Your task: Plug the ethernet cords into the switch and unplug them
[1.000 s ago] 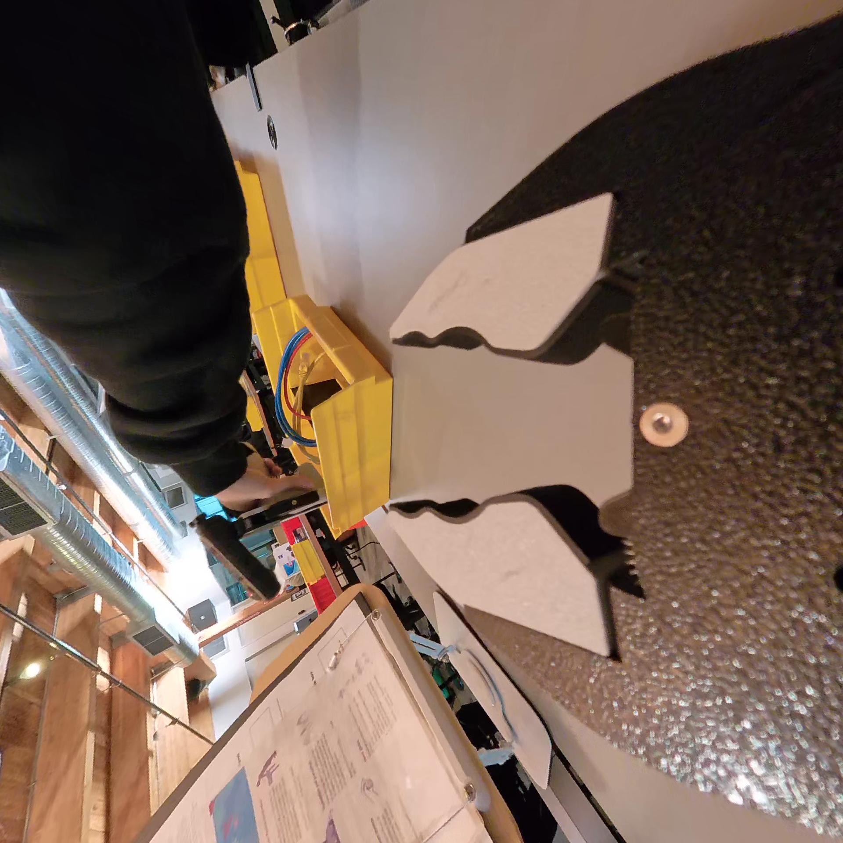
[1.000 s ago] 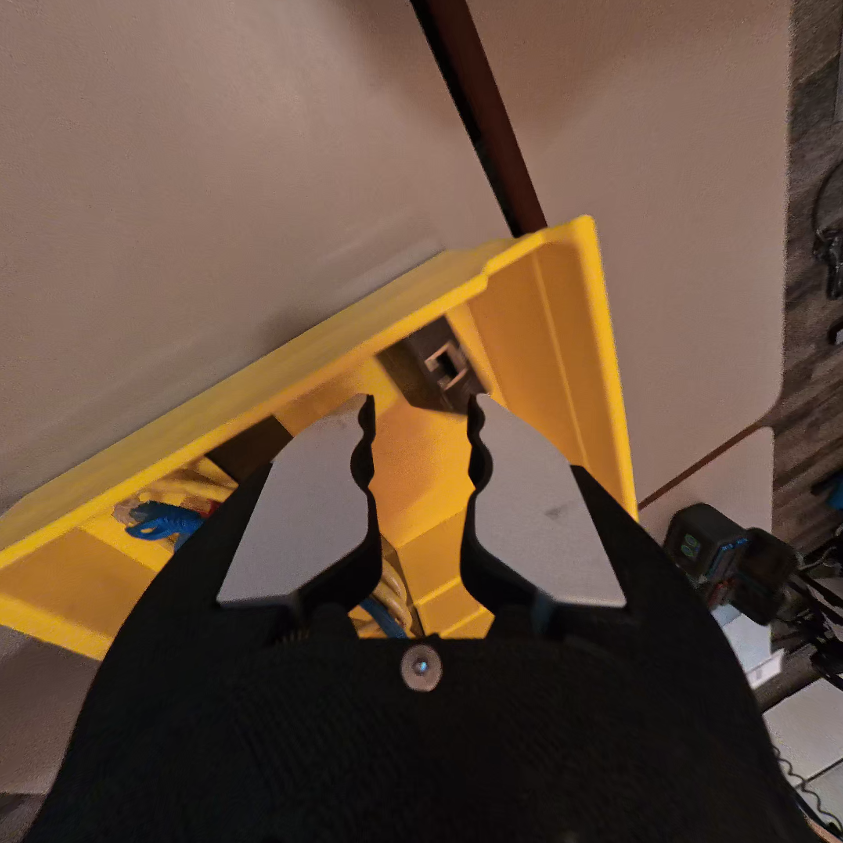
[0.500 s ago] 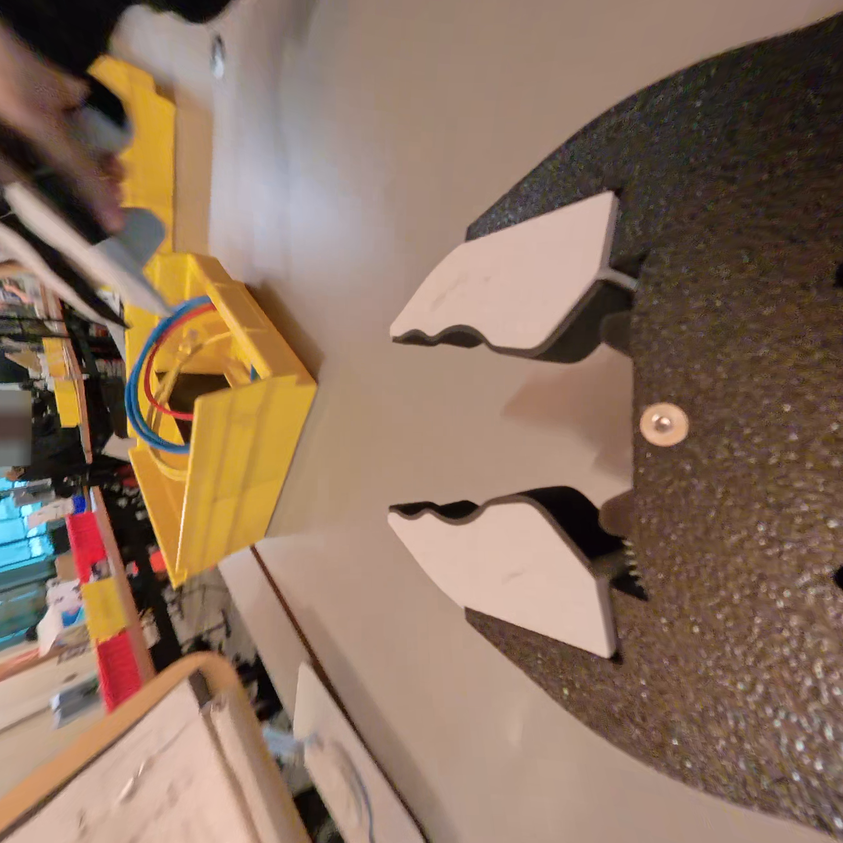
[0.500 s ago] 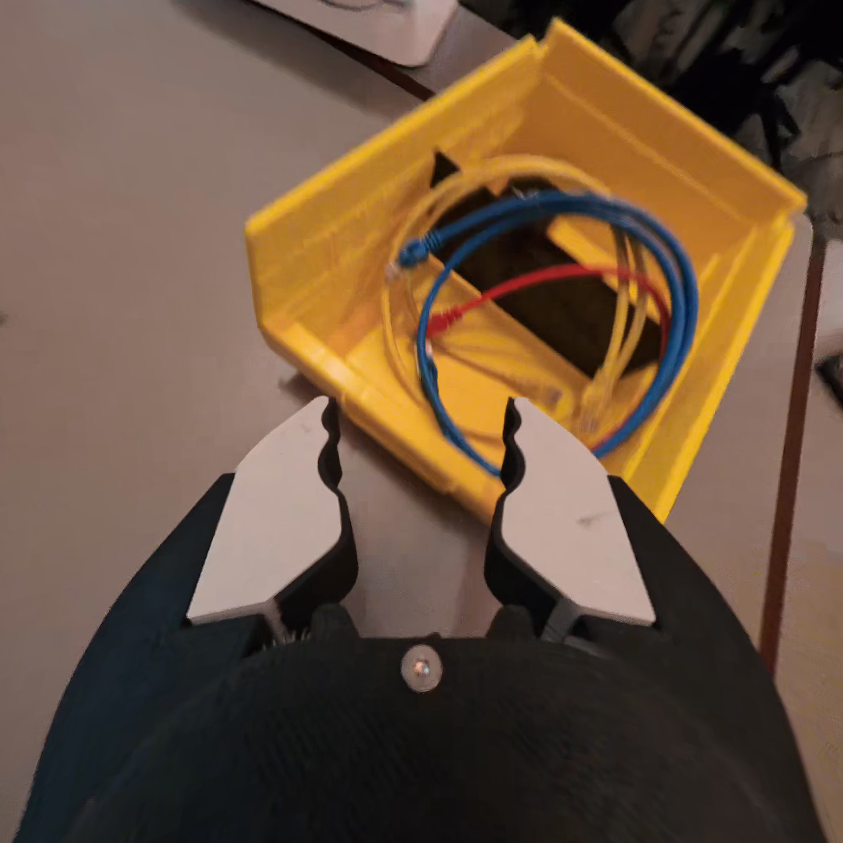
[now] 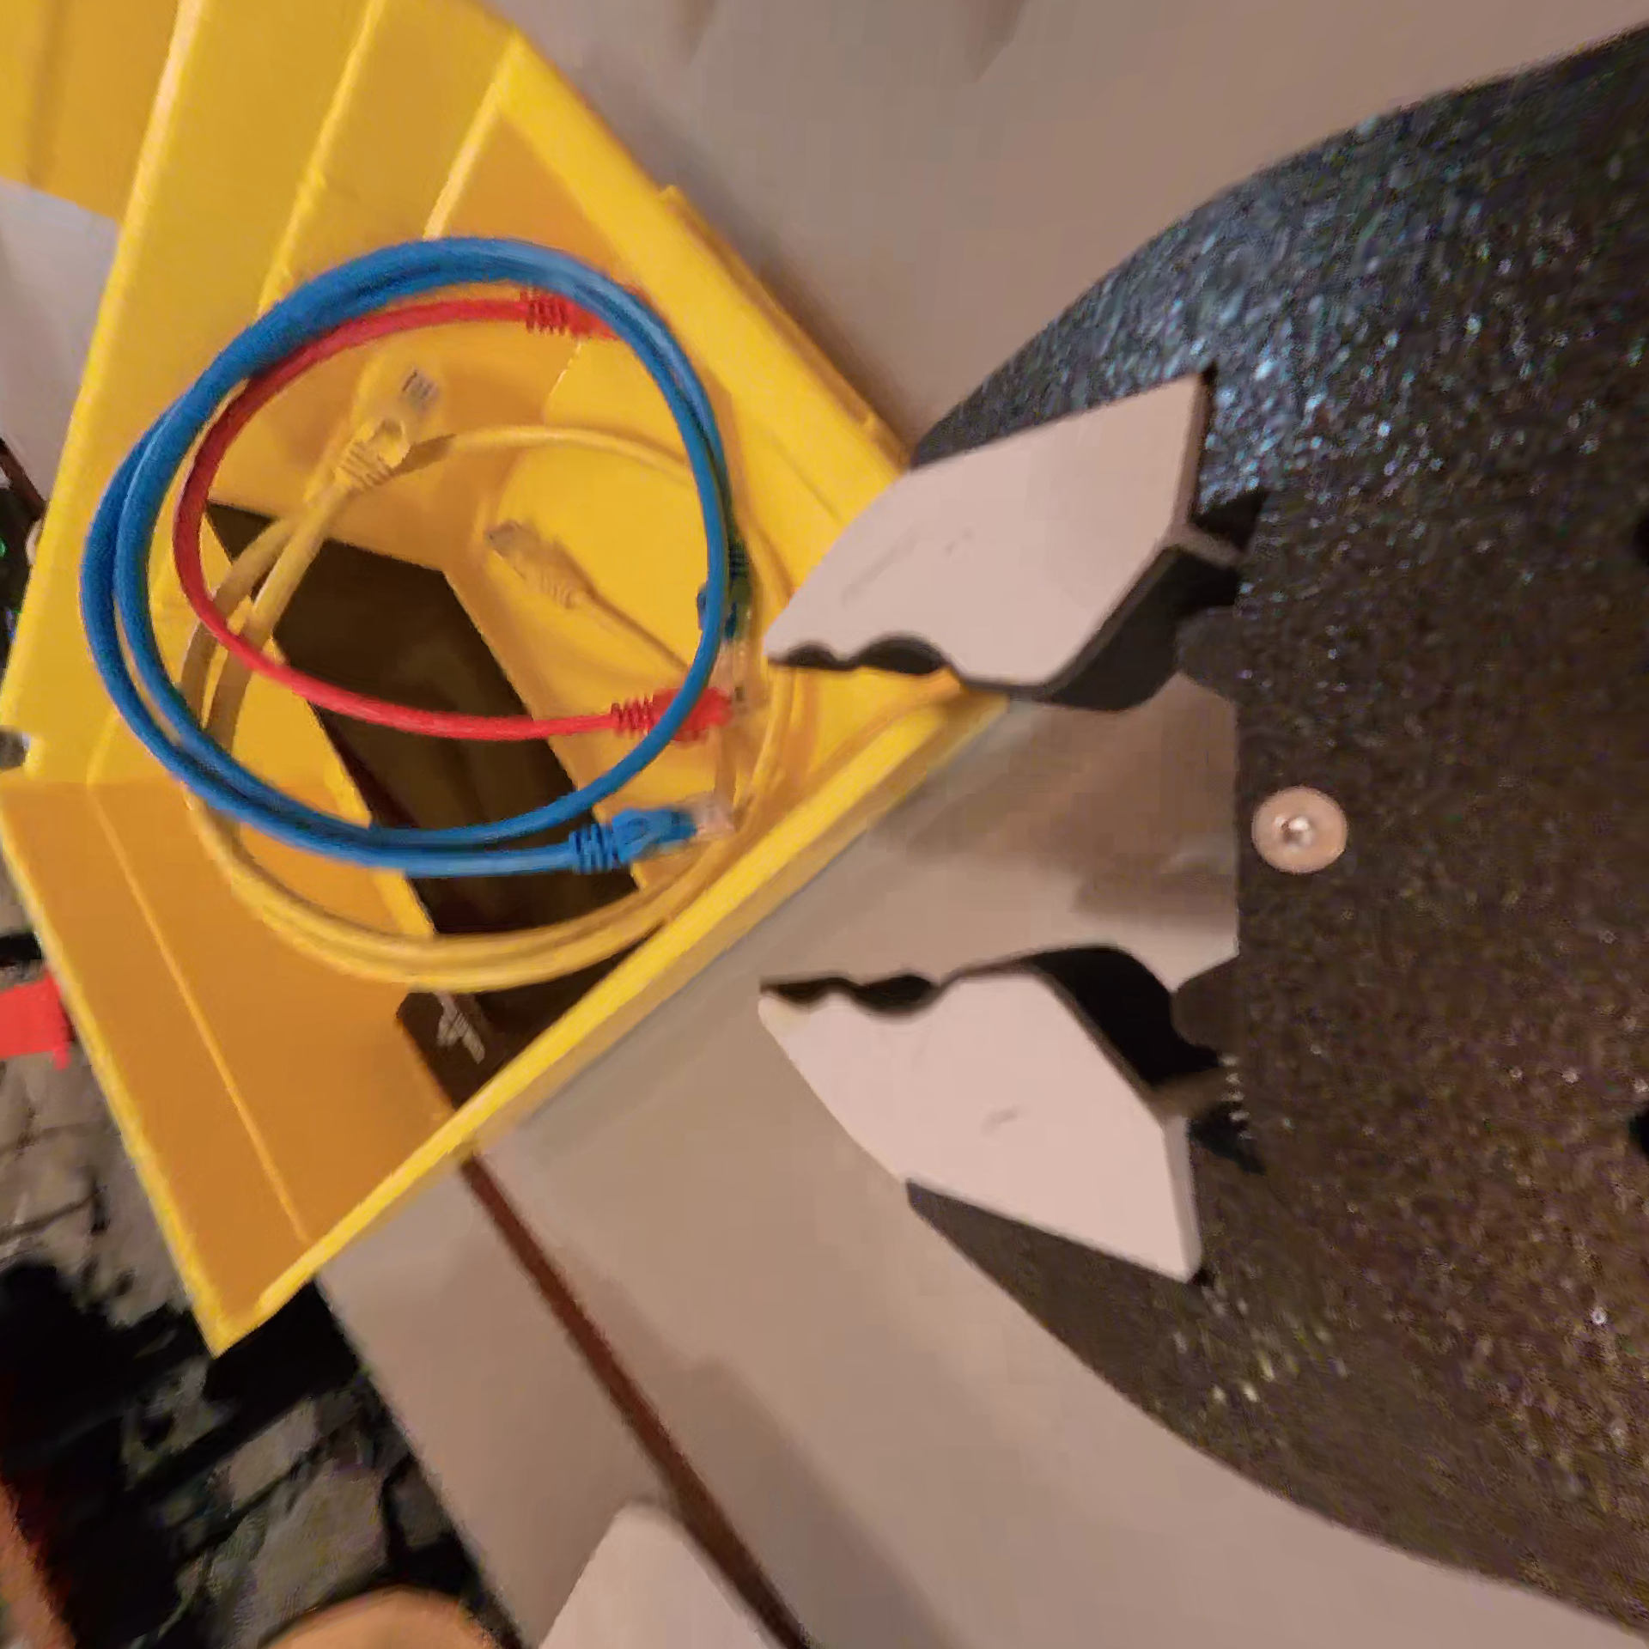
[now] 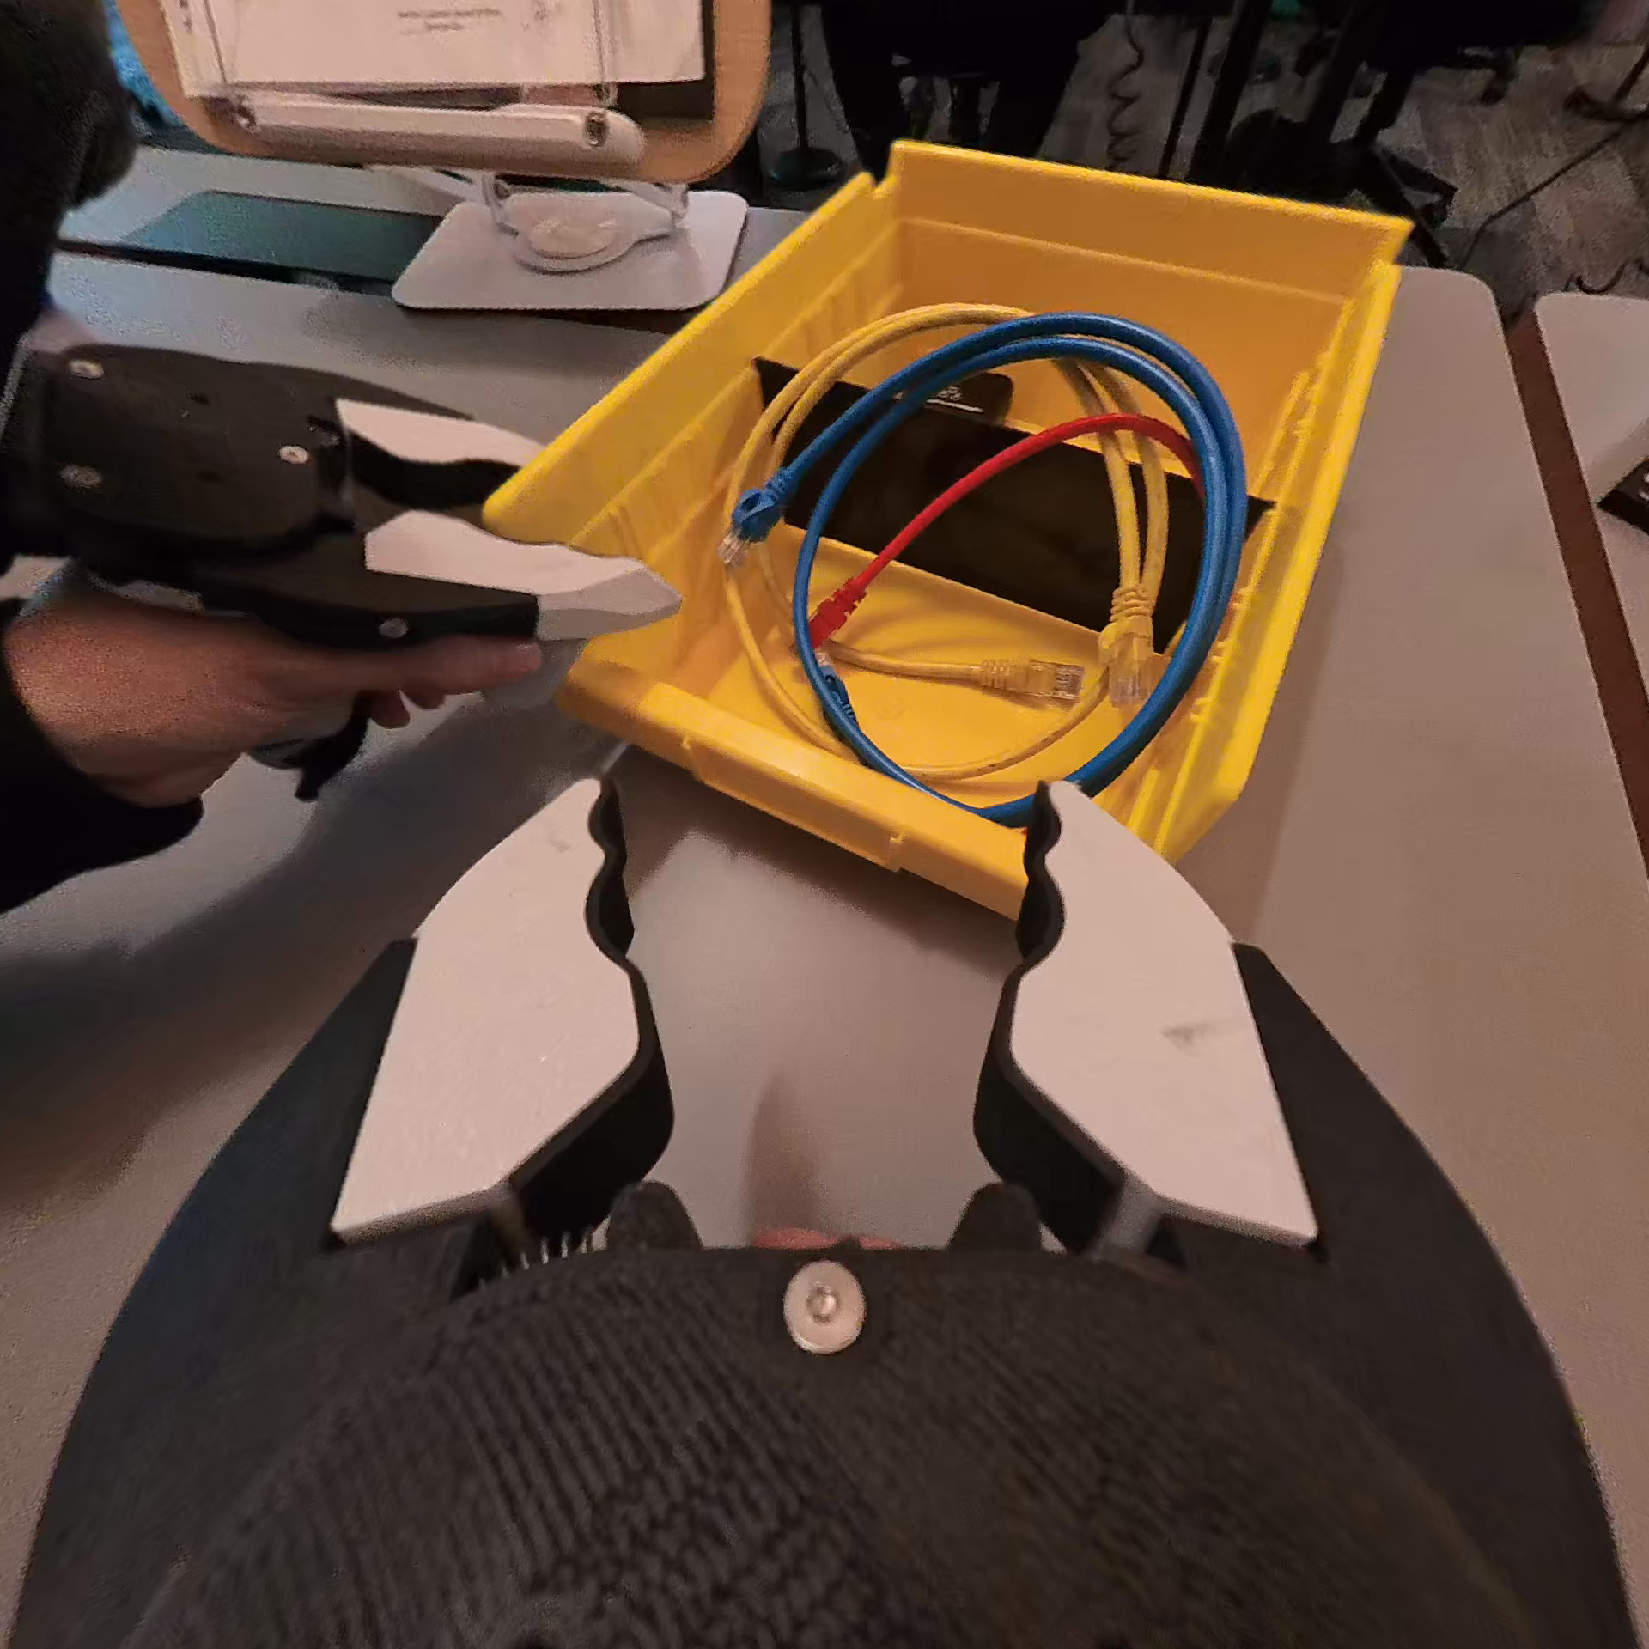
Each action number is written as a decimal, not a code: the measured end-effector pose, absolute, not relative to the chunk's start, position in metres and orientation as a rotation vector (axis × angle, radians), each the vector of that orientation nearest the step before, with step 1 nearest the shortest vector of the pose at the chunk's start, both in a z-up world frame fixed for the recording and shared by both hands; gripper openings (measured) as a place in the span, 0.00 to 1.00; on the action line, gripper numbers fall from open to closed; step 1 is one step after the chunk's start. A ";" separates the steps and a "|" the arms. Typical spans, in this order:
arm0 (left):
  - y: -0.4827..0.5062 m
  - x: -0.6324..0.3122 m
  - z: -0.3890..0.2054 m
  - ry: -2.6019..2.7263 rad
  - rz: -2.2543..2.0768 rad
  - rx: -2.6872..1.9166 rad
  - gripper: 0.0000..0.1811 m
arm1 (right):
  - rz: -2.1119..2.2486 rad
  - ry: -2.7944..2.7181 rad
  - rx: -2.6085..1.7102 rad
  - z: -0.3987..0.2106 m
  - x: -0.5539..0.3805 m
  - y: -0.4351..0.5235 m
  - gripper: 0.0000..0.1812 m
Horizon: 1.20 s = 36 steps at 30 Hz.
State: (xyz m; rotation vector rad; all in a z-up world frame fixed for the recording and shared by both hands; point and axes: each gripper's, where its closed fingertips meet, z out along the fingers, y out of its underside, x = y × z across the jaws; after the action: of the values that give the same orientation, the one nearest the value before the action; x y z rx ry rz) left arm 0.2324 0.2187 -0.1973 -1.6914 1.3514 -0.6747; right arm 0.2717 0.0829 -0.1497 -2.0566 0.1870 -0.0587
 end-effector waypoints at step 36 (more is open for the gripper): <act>0.265 -0.249 -0.187 0.748 -0.410 -1.728 0.03 | 0.993 -0.262 -2.382 -0.109 -0.254 0.443 0.43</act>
State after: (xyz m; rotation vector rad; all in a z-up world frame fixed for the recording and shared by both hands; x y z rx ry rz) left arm -0.2488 0.2649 -0.1869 -1.7281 0.7485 -0.4103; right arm -0.2535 0.4434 -0.1091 -2.3821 -0.2623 0.9925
